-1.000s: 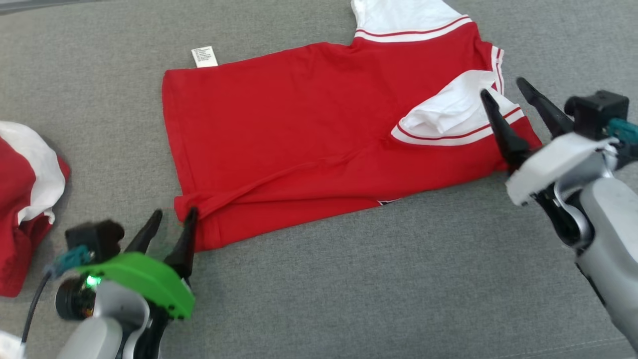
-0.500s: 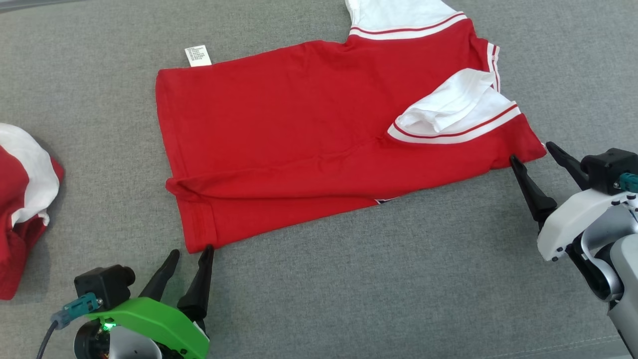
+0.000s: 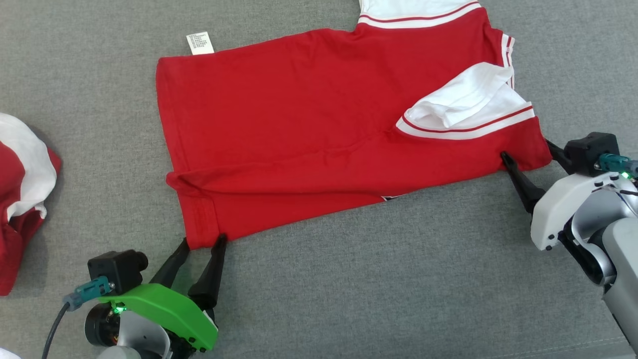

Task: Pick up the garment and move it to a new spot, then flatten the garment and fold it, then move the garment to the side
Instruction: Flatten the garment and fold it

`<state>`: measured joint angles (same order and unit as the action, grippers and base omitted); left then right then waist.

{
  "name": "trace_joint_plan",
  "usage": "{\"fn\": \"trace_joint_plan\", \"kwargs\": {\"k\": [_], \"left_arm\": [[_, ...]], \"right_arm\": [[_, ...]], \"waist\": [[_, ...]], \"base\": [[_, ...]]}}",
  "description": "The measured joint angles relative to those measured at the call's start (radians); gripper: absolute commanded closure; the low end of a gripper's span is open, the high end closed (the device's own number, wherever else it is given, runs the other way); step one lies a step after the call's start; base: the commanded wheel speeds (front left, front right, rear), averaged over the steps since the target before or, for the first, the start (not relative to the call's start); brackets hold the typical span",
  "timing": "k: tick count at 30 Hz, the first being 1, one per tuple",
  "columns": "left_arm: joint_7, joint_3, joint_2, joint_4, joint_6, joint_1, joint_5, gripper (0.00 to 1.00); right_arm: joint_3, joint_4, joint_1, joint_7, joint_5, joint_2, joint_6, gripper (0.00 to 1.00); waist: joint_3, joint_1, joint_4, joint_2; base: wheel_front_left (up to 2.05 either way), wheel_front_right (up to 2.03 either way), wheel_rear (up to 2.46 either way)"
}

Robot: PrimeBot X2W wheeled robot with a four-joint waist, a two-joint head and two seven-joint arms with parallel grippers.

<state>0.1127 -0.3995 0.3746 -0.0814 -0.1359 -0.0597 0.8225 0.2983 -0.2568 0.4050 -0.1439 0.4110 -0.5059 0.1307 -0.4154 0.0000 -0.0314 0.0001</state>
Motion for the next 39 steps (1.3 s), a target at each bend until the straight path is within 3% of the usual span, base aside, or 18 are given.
{"fn": "trace_joint_plan", "kwargs": {"k": [1, 2, 3, 4, 5, 6, 14, 21, 26, 27, 28, 29, 34, 39], "left_arm": [[0.0, -0.002, 0.0, 0.003, 0.004, -0.003, 0.001, 0.16], [0.001, -0.008, 0.0, 0.005, 0.01, -0.007, 0.001, 0.4], [0.002, -0.012, 0.0, 0.006, 0.014, -0.009, 0.001, 0.59], [0.002, -0.015, -0.001, 0.007, 0.02, -0.012, 0.001, 0.72], [0.001, -0.017, -0.002, 0.009, 0.023, -0.014, 0.002, 1.0], [0.001, -0.02, -0.002, 0.012, 0.03, -0.014, 0.002, 1.0], [0.001, 0.004, 0.021, 0.002, 0.098, 0.0, 0.07, 1.0], [0.031, 0.043, 0.095, -0.064, 0.145, 0.1, 0.157, 1.0], [0.018, 0.031, 0.089, -0.094, 0.145, 0.185, 0.173, 1.0], [0.012, 0.023, 0.082, -0.095, 0.145, 0.2, 0.173, 0.97], [0.005, 0.016, 0.071, -0.092, 0.141, 0.213, 0.173, 0.61], [-0.004, 0.009, 0.058, -0.086, 0.136, 0.219, 0.172, 0.0], [-0.031, -0.007, 0.047, -0.067, 0.091, 0.214, 0.098, 0.0], [-0.002, -0.006, 0.096, -0.167, 0.051, 0.164, 0.027, 0.0]], "right_arm": [[0.012, -0.005, 0.008, -0.007, 0.001, -0.003, 0.0, 0.0], [0.022, -0.008, 0.015, -0.01, 0.004, -0.007, 0.0, 0.0], [0.027, -0.013, 0.019, -0.012, 0.013, -0.011, 0.0, 0.2], [0.031, -0.018, 0.023, -0.012, 0.02, -0.014, 0.0, 0.57], [0.036, -0.023, 0.028, -0.011, 0.026, -0.017, 0.0, 0.88], [0.039, -0.028, 0.032, -0.006, 0.032, -0.02, 0.0, 1.0], [0.091, -0.03, 0.03, -0.001, 0.165, -0.075, 0.0, 1.0], [0.096, 0.037, -0.037, -0.063, 0.329, -0.214, 0.002, 1.0], [0.088, 0.098, -0.14, -0.129, 0.397, -0.278, 0.002, 1.0], [0.079, 0.106, -0.156, -0.133, 0.4, -0.279, 0.002, 0.84], [0.075, 0.11, -0.169, -0.141, 0.402, -0.28, 0.002, 0.41], [0.075, 0.113, -0.183, -0.152, 0.405, -0.279, 0.002, 0.0], [0.02, 0.138, -0.214, -0.176, 0.434, -0.267, 0.0, 0.0], [-0.08, 0.249, -0.185, -0.246, 0.463, -0.306, 0.0, 0.0]], "waist": [[-0.003, 0.0, 0.0, 0.0], [-0.006, 0.0, 0.0, -0.0001], [-0.008, 0.0, 0.001, 0.0], [-0.009, 0.0, 0.002, 0.0], [-0.01, 0.0, 0.003, 0.0], [-0.01, 0.0, 0.004, 0.0], [0.01, 0.0, 0.001, 0.0], [0.046, 0.0, 0.0, 0.0], [0.059, 0.0001, -0.001, 0.0], [0.06, 0.0, -0.002, 0.0], [0.06, 0.0, -0.003, 0.0], [0.061, 0.0001, -0.004, 0.0], [0.07, 0.0001, 0.0, 0.0], [0.058, 0.0001, 0.004, 0.0]], "base": [[0.0, 0.0, 0.0], [0.0, 0.0, 0.0], [0.0, 0.0, 0.0], [0.0, 0.0, 0.0], [0.0, 0.0, 0.0], [0.0, 0.0, 0.0], [0.0, 0.0, 0.0], [0.0, 0.0, 0.0], [0.0, 0.0, 0.0], [0.0, 0.0, 0.0], [0.0, 0.0, 0.0], [0.0, 0.0, 0.0], [0.0, 0.0, 0.0], [0.0, 0.0, 0.0]]}}
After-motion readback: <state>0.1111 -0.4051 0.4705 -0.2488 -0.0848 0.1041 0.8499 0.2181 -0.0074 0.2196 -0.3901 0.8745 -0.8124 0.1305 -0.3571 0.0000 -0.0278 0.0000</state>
